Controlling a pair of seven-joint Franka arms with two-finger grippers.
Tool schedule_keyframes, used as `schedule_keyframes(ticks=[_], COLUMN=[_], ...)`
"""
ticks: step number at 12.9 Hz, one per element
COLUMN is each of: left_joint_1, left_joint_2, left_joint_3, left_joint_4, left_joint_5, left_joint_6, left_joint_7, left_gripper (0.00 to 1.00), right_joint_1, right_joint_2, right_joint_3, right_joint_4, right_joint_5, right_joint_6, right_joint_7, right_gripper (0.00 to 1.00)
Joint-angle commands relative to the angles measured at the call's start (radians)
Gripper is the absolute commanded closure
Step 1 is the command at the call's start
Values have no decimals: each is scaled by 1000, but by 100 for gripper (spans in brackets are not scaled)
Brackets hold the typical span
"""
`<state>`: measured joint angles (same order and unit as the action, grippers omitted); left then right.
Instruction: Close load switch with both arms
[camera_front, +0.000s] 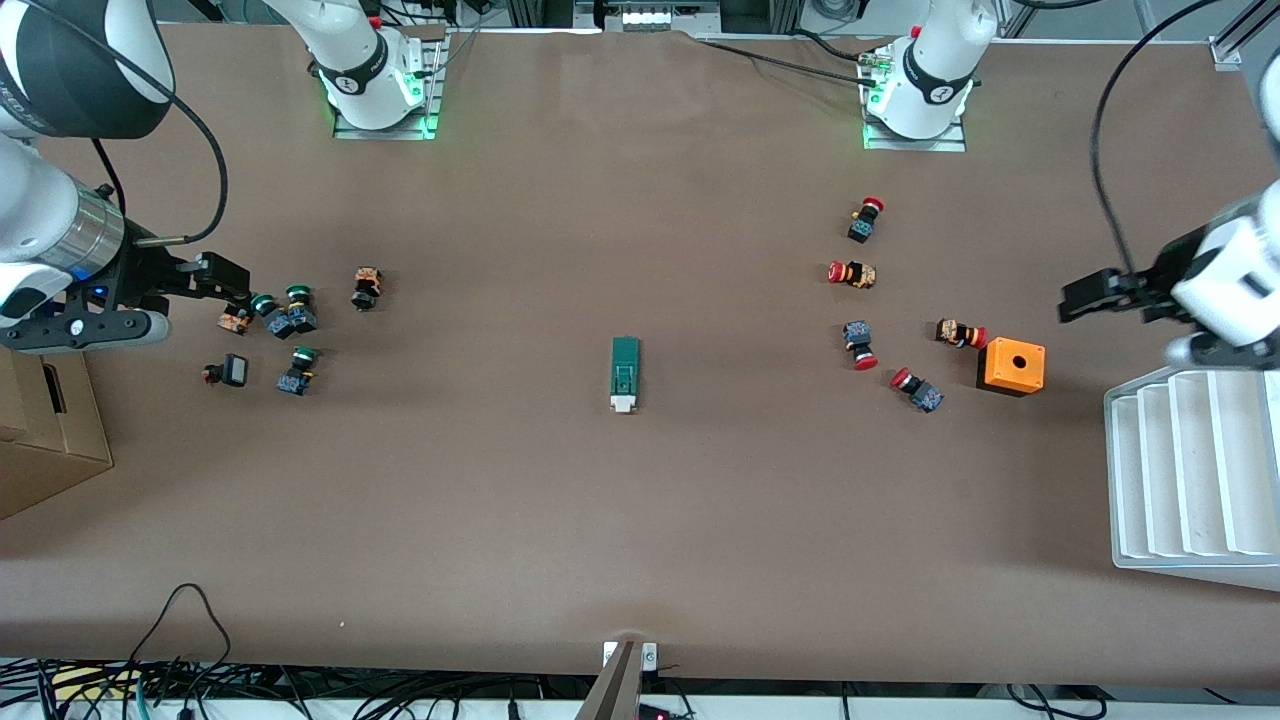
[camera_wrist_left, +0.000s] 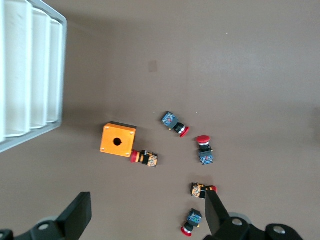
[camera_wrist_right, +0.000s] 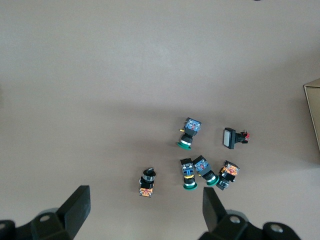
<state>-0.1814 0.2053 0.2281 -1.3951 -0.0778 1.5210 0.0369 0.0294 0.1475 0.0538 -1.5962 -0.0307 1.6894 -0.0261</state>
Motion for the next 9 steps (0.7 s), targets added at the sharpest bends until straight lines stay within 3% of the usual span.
schedule_keyframes(ticks=[1,7,9], left_joint_1=[-15,-18,-10], left_joint_2=[-6,-36,-56], left_joint_3=[49,33,-31], left_joint_4=[31,31,31], left_joint_5=[-11,-16,-7], left_joint_6=[-27,-24,-27], left_joint_7=[79,57,-1], left_gripper=[0,0,0], right_joint_1=[3,3,3], right_joint_2=[6,6,6], right_joint_3=[3,3,3], right_joint_4=[19,19,19], right_joint_5=[-20,-21,-21], right_joint_6=[-13,-13,-13], right_joint_7=[-17,-17,-18], right_gripper=[1,1,1])
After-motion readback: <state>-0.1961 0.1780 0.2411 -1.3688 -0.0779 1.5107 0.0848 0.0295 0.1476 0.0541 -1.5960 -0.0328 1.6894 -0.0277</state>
